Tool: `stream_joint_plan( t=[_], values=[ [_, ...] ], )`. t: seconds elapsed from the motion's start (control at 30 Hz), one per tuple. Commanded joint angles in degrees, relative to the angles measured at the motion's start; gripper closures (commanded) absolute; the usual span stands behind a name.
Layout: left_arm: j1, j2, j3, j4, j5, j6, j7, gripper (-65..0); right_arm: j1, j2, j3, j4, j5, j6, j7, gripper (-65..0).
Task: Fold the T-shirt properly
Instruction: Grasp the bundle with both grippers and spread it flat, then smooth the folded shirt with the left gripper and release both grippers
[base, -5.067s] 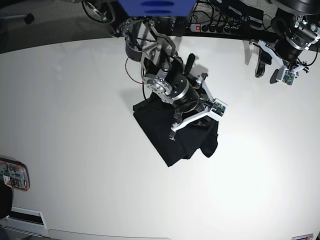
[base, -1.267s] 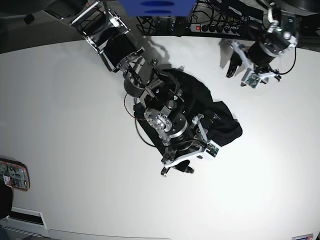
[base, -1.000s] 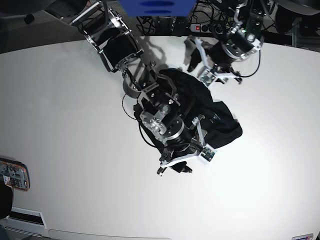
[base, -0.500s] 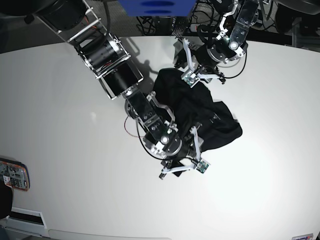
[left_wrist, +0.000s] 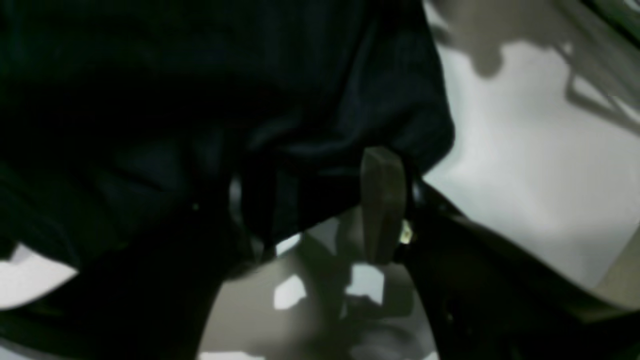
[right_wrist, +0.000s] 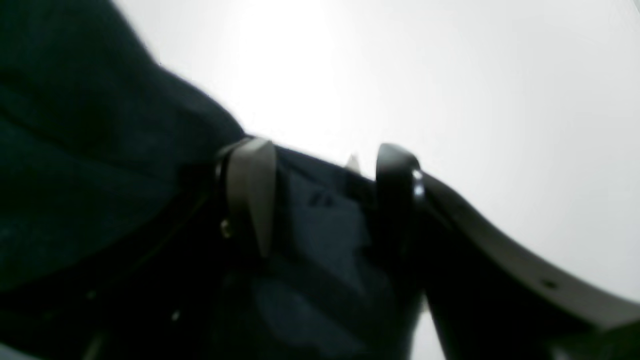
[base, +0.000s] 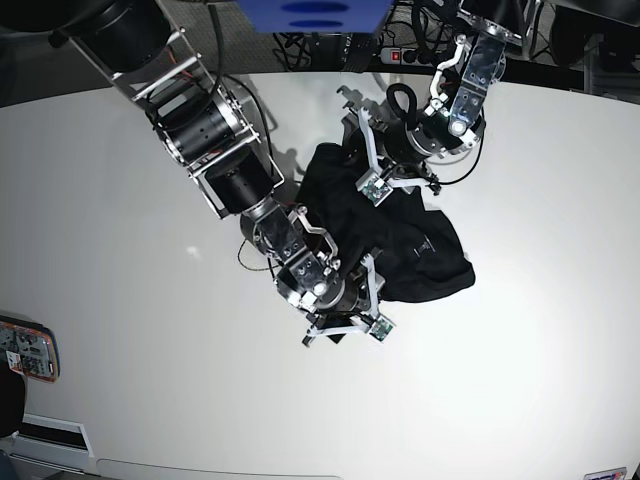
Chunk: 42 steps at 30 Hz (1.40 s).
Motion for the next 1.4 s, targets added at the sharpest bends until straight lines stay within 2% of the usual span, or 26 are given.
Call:
stream_joint_plan(
  t=[0.0,0.13,0.23,0.33,0.5,0.6,0.7,0.87,0.97,1.1,1.37],
  values=[
    [0.08,-0.29,-0.17,0.25,0.41,0.29,0.75,-28.2,1.74,-0.52,0.11,0.46,0.24,0.11,0.00,-31.1],
    [-0.63,-0.11,-3.60,0.08,0.41,0.29,0.75,-28.2,1.83,-0.25,0.11,0.81,0.24,0.11,-0.09,-31.1],
    [-1.68,-0.11,-5.45,-1.06,0.50,0.29,0.75,-28.2,1.83,3.17,0.37,0.81,0.24,0.11,-0.09,-31.1],
    [-3.09,-0.38,-7.21,-3.17,0.50,0.29,0.75,-28.2,1.92,4.84,3.18,0.81,0.06,0.11,0.00,-31.1],
    [-4.23,-1.70,-8.52,-4.84,0.41,0.29,0.75,-28.2,3.06,5.72,4.77,1.69,-0.11,0.11,-0.27,-31.1],
    [-6.16,-1.70,-8.70,-5.11,0.50,0.29,0.75,-28.2,2.71,9.15,4.77,4.15,-0.03,0.11,-0.27,-31.1],
    [-7.31,-1.70,-10.72,-5.99,0.58,0.29,0.75,-28.2,2.71,10.38,4.77,7.93,0.15,0.11,-0.62,-31.1],
    [-10.21,-2.40,-10.72,-8.98,0.50,0.29,0.75,-28.2,2.36,14.51,4.77,15.49,0.15,0.11,-4.57,-31.1],
    [-11.18,-2.31,-10.72,-9.06,0.50,0.29,0.75,-28.2,-1.60,17.33,4.77,20.50,0.15,0.11,-5.98,-31.1],
    [-12.14,-2.49,-10.90,-9.15,0.50,0.29,0.75,-28.2,-3.89,17.68,4.77,25.51,0.15,0.11,-6.16,-31.1],
    [-13.90,-3.63,-13.01,-9.24,0.58,0.29,0.75,-28.2,-9.51,17.50,4.77,26.83,-0.03,0.11,-5.72,-31.1]
  ],
)
